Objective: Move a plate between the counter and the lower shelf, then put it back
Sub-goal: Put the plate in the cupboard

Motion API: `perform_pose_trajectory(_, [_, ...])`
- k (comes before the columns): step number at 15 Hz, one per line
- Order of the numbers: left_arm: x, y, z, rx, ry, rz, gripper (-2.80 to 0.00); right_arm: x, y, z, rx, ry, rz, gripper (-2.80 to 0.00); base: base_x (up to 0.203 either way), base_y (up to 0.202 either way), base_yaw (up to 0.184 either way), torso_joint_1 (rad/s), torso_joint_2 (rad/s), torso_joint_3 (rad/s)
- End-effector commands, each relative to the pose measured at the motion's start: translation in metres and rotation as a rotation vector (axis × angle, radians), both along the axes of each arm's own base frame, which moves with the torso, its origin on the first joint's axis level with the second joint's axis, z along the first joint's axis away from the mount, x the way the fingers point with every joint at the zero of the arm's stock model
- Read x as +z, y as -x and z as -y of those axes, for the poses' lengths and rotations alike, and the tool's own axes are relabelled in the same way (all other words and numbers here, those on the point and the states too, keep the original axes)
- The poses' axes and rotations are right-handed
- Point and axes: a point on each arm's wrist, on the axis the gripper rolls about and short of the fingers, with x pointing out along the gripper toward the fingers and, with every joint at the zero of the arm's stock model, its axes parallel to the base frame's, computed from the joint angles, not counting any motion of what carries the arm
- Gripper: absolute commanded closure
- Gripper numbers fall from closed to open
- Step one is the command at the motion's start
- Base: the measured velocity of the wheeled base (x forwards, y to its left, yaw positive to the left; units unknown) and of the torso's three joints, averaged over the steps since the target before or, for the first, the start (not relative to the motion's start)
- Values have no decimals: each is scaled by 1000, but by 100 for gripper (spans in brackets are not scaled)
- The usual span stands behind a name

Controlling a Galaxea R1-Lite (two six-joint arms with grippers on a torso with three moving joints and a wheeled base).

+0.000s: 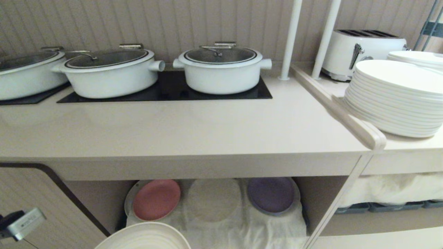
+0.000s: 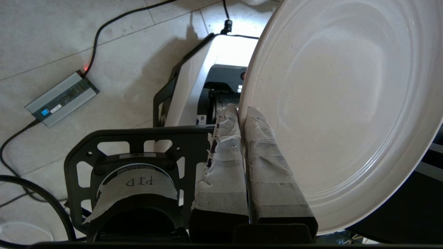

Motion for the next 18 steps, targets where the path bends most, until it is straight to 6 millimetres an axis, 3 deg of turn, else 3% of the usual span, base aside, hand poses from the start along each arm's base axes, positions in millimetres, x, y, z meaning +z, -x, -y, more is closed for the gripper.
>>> perform_pose_trajectory(1, [0, 0, 0, 0, 2, -5, 0, 0, 0, 0, 0, 0, -1, 0, 0, 0, 0, -241, 534, 293])
perform_pose_trajectory(18, [-1, 4, 0, -3, 12, 0, 0, 0, 0, 0, 0, -2, -1, 0, 0, 0, 0, -194, 479, 290])
